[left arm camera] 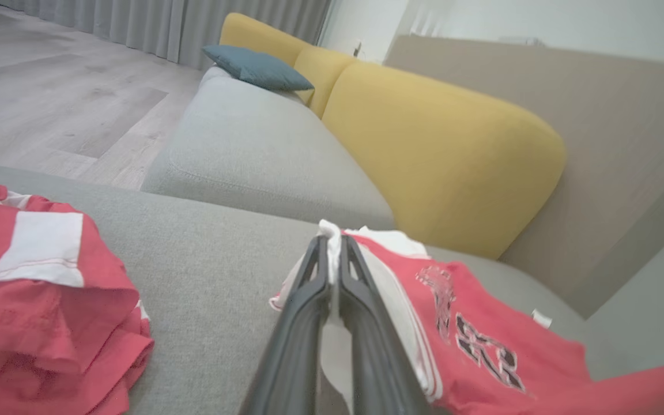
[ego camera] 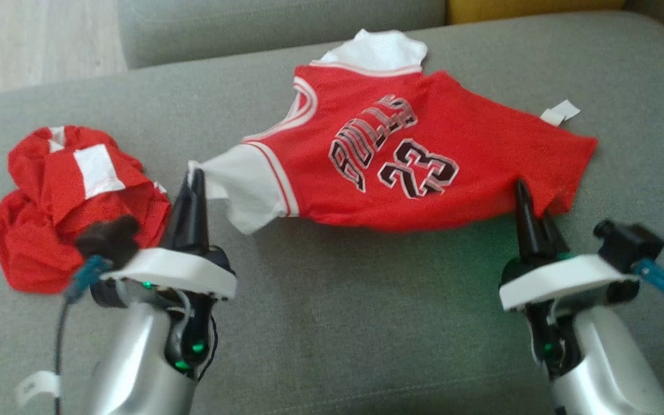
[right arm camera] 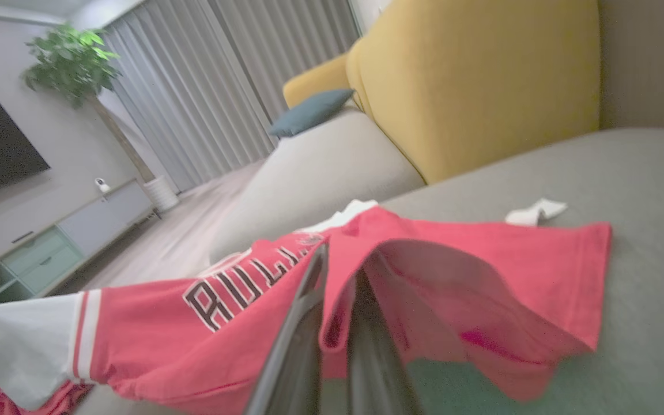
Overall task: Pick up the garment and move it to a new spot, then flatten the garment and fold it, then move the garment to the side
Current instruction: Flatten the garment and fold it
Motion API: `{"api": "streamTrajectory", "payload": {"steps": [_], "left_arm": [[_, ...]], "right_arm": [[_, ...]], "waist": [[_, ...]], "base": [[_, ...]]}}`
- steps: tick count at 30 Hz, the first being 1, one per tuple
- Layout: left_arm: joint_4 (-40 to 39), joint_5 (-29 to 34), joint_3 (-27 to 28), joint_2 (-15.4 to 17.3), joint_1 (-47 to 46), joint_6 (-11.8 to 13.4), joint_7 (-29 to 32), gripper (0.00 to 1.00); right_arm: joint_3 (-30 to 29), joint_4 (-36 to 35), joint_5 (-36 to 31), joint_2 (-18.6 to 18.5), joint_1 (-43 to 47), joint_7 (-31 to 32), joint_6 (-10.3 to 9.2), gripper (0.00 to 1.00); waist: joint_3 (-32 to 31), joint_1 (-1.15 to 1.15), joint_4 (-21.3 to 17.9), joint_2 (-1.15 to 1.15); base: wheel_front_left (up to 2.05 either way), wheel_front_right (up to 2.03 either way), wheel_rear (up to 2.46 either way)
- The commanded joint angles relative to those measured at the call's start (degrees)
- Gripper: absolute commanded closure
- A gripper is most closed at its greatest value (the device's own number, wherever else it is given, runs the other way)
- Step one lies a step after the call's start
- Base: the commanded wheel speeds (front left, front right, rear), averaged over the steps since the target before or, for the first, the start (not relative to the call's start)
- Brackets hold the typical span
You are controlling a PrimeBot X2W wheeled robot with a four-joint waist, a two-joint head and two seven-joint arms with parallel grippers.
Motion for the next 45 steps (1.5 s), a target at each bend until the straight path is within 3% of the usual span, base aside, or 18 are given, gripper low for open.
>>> {"api": "streamTrajectory", "payload": {"steps": [1, 7, 12, 16, 21, 25, 29, 33, 39, 45], "left_arm": [[-2.73, -1.7, 2.49, 0.65, -2.44, -0.29, -0.71, 1.0], [-10.67, -14.57, 5.26, 0.65, -5.97, -1.62, 1.87, 1.0], [-22.38, -23.71, 7.36, 0.65, -8.69, -0.06, 5.59, 1.0], [-32.55, -29.69, 7.95, 0.65, -9.47, 4.02, 7.15, 1.0], [-42.71, -31.06, 7.79, 0.65, -9.91, 10.12, 8.79, 1.0], [-46.35, -31.22, 7.42, 0.71, -11.75, 14.28, 10.69, 1.0], [-42.35, -30.15, 7.47, 2.49, -15.85, 16.35, 13.22, 1.0], [-31.83, -30.28, 8.15, 4.36, -23.1, 16.38, 15.47, 1.0], [-17.0, -26.27, 6.84, 8.74, -38.75, 13.31, 16.25, 1.0], [-1.27, -23.95, 6.57, 9.43, -58.39, 8.58, 12.6, 1.0]], "right_arm": [[1.21, -3.36, -0.36, -0.27, -3.12, 0.27, -0.04, 1.0], [1.87, -14.53, 0.25, -3.05, -7.73, 4.13, -0.04, 1.0], [2.08, -20.19, 0.8, -4.9, -12.83, 7.51, -0.04, 1.0], [1.59, -24.28, 1.25, -4.96, -14.3, 10.82, -0.04, 1.0], [-0.89, -30.68, 1.34, -2.88, -13.41, 16.48, -0.04, 1.0], [-4.03, -34.19, 2.63, -0.86, -12.65, 22.17, -0.04, 1.0], [-7.29, -33.32, 0.71, -0.29, -15.24, 26.38, -0.04, 1.0], [-10.48, -26.6, -2.03, -0.21, -21.24, 26.25, -0.04, 1.0], [-11.23, -13.56, -7.82, -0.27, -35.59, 24.75, -0.04, 1.0], [-10.0, 4.94, -12.81, -4.76, -57.37, 14.18, -0.04, 1.0]], "waist": [[-0.99, 0.0, 0.25, 0.0], [-4.84, 0.0, 0.45, 0.0], [-7.18, 0.0, 0.85, 0.0], [-8.98, 0.0, 1.17, 0.0], [-10.17, 0.0, 1.31, 0.0], [-10.01, 0.0, 1.39, 0.0], [-8.12, 0.0, 1.75, 0.0], [-4.09, 0.0, 2.64, 0.0], [6.1, 0.0, 4.36, 0.0], [15.98, 0.0, 7.84, 0.0]], "base": [[0.0, 0.0, 0.0], [0.0, 0.0, 0.0], [0.0, 0.0, 0.0], [0.0, 0.0, 0.0], [0.0, 0.0, 0.0], [0.0, 0.0, 0.0], [0.0, 0.0, 0.0], [0.0, 0.0, 0.0], [0.0, 0.0, 0.0], [0.0, 0.0, 0.0]]}}
